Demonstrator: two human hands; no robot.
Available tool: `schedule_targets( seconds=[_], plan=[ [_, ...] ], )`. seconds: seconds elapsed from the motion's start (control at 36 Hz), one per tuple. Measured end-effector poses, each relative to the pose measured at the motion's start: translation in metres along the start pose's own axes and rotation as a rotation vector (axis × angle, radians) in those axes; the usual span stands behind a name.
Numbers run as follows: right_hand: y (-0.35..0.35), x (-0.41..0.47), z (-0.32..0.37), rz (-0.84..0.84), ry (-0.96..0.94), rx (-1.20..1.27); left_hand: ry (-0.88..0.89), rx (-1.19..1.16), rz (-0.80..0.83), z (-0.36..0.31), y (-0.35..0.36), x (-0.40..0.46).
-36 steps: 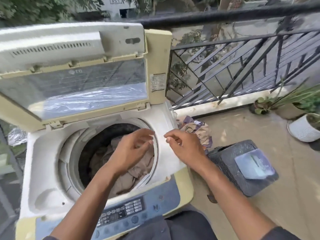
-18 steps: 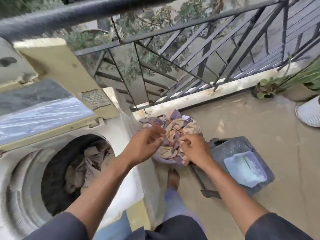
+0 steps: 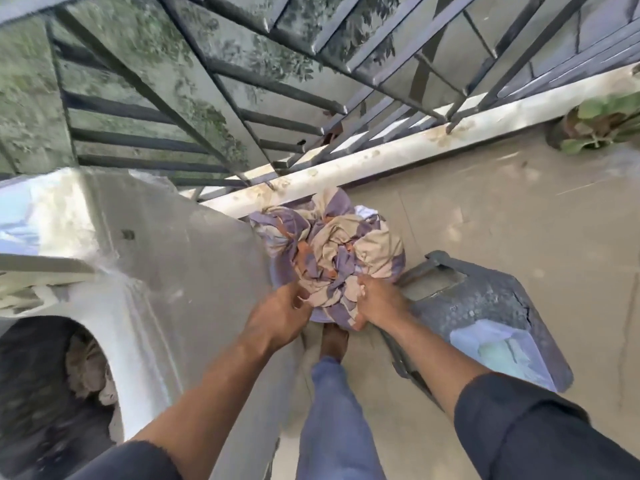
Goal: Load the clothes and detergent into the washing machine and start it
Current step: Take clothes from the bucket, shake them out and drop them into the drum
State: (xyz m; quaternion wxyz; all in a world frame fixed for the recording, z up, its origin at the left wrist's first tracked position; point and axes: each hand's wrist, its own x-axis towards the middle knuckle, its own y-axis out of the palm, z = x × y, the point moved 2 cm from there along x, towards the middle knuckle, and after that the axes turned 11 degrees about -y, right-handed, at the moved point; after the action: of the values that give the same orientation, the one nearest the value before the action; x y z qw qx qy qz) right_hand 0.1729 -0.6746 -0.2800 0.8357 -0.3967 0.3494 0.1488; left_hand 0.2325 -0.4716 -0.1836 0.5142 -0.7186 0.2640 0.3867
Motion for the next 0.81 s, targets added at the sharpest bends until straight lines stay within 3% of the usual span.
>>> schedule_targets(
  seconds=[0.14, 0.33, 0.81],
  plan=[
    [0.029, 0.052, -0.028, 0.043, -0.017, -0.045, -0.047, -0.016, 0.022, 0.002, 0.015, 0.037],
    [0.049, 0.110, -0.046, -0.245, 0.060, -0.105, -0.111, -0.036, 0.023, 0.009, 0.026, 0.070],
    [0.052, 0.117, -0.054, -0.230, 0.119, -0.168, -0.106, -0.024, 0.027, 0.006, 0.029, 0.066]
  ],
)
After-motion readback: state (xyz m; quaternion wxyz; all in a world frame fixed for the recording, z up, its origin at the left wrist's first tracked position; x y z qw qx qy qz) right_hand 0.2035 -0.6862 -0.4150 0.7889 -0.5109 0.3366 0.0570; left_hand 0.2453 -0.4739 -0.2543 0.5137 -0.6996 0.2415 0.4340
